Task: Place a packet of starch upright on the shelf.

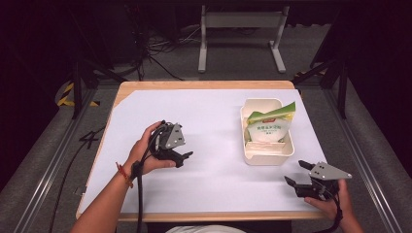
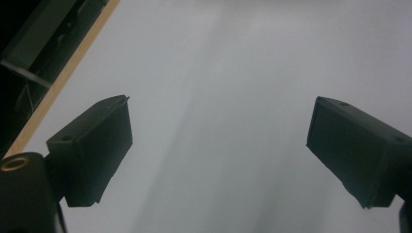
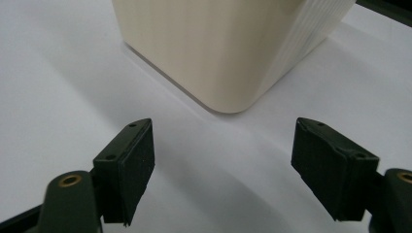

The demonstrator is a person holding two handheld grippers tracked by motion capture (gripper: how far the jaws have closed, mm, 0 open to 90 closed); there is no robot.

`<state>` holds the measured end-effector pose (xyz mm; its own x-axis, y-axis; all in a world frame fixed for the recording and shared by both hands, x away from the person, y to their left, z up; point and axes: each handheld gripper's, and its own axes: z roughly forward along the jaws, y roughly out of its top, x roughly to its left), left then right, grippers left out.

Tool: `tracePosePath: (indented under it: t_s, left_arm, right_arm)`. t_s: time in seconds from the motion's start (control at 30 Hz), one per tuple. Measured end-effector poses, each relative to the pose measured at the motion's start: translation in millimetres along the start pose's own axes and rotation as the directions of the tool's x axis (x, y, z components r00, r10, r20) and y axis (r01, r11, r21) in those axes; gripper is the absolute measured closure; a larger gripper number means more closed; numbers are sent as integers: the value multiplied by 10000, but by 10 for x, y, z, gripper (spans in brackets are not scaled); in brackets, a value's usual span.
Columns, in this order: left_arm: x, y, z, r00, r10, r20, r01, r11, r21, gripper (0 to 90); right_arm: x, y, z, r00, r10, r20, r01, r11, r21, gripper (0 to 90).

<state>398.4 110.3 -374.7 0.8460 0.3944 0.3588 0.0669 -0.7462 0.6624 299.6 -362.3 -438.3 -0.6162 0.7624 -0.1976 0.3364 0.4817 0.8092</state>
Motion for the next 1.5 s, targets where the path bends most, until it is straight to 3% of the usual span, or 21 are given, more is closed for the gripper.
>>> tracePosePath:
  t_s: [0.2,0.53,0.7,0.73,0.93,1.03,1.2,1.23,1.43,1.5]
  left_arm:
    - [64,-265,-33,9981,-562,-243,567,9982,187,98]
    - [122,-711,-89,9920,-1163,-494,1192,9910,606,98]
    - [142,-886,-135,9877,-1459,-567,1490,9874,540,100]
    - [154,-989,-184,9816,-1793,-652,1819,9826,374,102]
    - [140,-1155,-250,9744,-2156,-638,2192,9740,568,99]
    - [160,-1230,-321,9591,-2776,-555,2790,9601,190,95]
    - [171,-1367,-403,9413,-3354,-394,3356,9420,-14,93]
    - [170,-1391,-415,9403,-3378,-415,3378,9412,-65,94]
    - [92,-1572,-500,9188,-3935,-309,3917,9187,-505,94]
    - [55,-1600,-513,9173,-3973,-285,3956,9170,-515,91]
  right_arm:
    - [8,3,7,9999,-78,68,77,10000,39,227]
    - [-4,1,22,9999,-50,146,48,9999,107,206]
    - [-11,2,22,9997,-14,243,11,10000,91,195]
    - [-15,1,26,9997,2,260,-5,10000,98,194]
    - [-20,-2,31,9995,26,320,-30,9999,116,191]
    - [-17,1,35,9994,-6,351,1,9999,127,189]
    - [-9,6,38,9994,-36,343,32,9999,133,188]
    - [-10,7,39,9994,-33,355,28,9999,135,188]
    - [-9,19,54,9993,-107,356,102,9999,123,188]
    - [-12,29,63,9994,-121,338,117,9999,118,188]
